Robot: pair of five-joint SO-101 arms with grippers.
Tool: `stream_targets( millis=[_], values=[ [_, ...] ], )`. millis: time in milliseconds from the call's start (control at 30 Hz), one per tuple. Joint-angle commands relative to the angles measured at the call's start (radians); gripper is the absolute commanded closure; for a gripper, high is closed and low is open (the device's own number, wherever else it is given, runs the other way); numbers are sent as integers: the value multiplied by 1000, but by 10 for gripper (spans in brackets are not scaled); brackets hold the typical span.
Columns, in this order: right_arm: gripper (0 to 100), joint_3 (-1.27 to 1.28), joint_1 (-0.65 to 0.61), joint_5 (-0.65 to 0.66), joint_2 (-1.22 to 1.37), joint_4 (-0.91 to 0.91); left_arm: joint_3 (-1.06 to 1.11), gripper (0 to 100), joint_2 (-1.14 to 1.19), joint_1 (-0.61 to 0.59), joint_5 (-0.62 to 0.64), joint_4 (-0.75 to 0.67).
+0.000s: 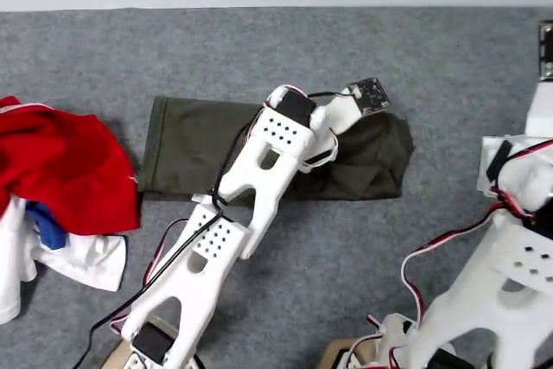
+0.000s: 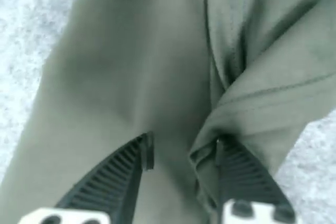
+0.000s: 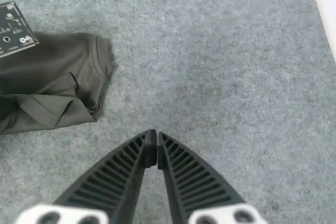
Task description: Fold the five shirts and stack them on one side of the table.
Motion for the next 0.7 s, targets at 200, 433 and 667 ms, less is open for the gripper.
stream_targets(
  millis=[200,433,667],
  values=[
    [988,-5,8,-11,-24,38,33,798,-12,-75,-5,-130],
    [988,-5,8,-11,-24,38,30,799,-14,-87,-9,-118],
    [988,-5,8,-11,-24,38,27,801,-14,-107,-11,-118]
  ],
)
